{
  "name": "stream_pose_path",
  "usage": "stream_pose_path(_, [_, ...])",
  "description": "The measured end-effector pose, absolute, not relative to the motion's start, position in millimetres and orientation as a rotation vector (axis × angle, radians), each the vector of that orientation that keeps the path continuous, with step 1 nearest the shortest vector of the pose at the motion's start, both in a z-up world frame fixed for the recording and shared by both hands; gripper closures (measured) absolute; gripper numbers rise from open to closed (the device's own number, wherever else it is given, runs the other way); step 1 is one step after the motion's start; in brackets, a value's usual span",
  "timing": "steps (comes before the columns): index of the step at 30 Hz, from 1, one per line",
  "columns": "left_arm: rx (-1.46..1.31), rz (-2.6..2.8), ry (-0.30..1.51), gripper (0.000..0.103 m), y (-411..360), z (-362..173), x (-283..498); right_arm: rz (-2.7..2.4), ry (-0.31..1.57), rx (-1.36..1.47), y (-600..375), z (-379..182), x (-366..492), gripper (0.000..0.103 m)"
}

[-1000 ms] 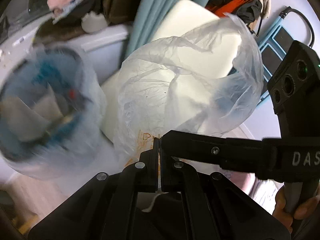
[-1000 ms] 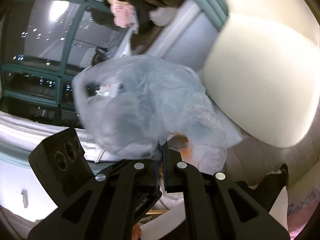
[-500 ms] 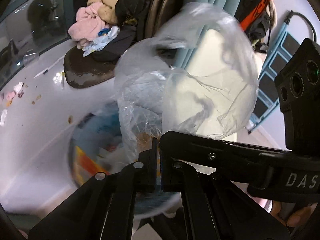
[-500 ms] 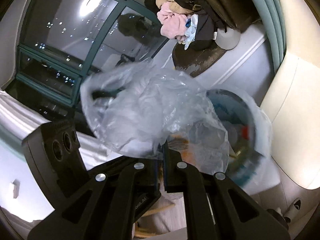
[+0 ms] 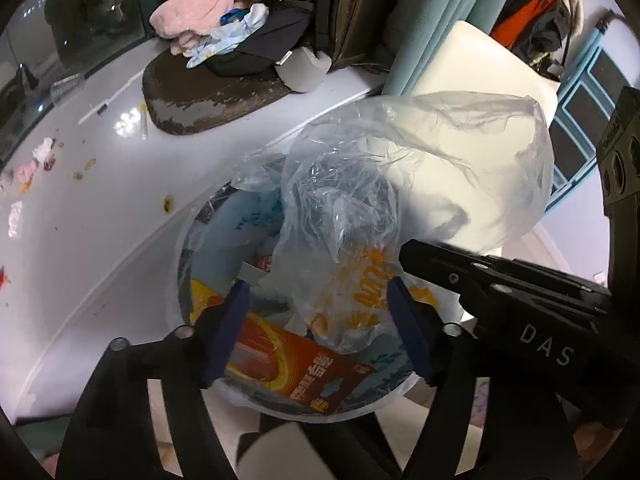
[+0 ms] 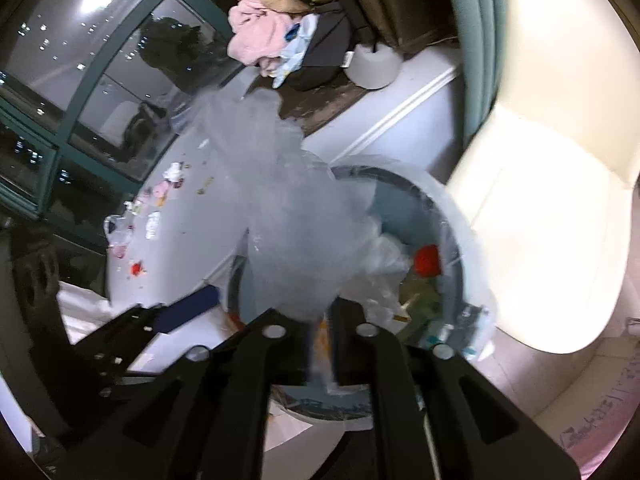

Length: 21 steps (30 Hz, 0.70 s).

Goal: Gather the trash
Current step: 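Carry the plastic bag with both tools over the trash bin, then open both tools to drop the plastic bag into the bin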

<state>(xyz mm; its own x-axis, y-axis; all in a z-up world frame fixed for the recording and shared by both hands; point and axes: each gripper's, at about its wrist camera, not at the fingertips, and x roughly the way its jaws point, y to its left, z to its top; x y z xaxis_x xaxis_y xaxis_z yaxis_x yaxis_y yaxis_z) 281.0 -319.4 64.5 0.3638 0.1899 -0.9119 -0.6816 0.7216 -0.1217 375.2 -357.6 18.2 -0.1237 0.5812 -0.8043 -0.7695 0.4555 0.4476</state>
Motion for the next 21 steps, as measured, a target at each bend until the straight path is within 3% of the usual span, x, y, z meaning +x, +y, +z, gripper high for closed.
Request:
stream_pose_path(1, [-0.532,0.602,1.061,0.032,-320.7,66.5,280.7,1.152,1.233,-0.213,-359.0,18.5,376.7,0.061])
stream_pose_path(3, [-0.527,0.624,1.060,0.030,-321.5,71.0,277.9,1.135,1.247,-0.228,-363.8,16.5,384.8,0.038])
stream_pose_path(4, [-0.527,0.637,1.065,0.029,-322.2,72.8,276.4,1.133,1.258,-0.229,-367.0,16.3,386.9,0.035])
stream_pose_path(9, [-0.602,0.694,1.049,0.027,-326.2,81.7,265.7,1.138,1.286,-0.225,-380.7,21.6,400.4,0.035])
stream_pose_path(21, [-0.698,0.850,0.944,0.027,-340.2,97.0,241.8,1.255,1.155,-0.226,-401.8,52.8,406.9,0.035])
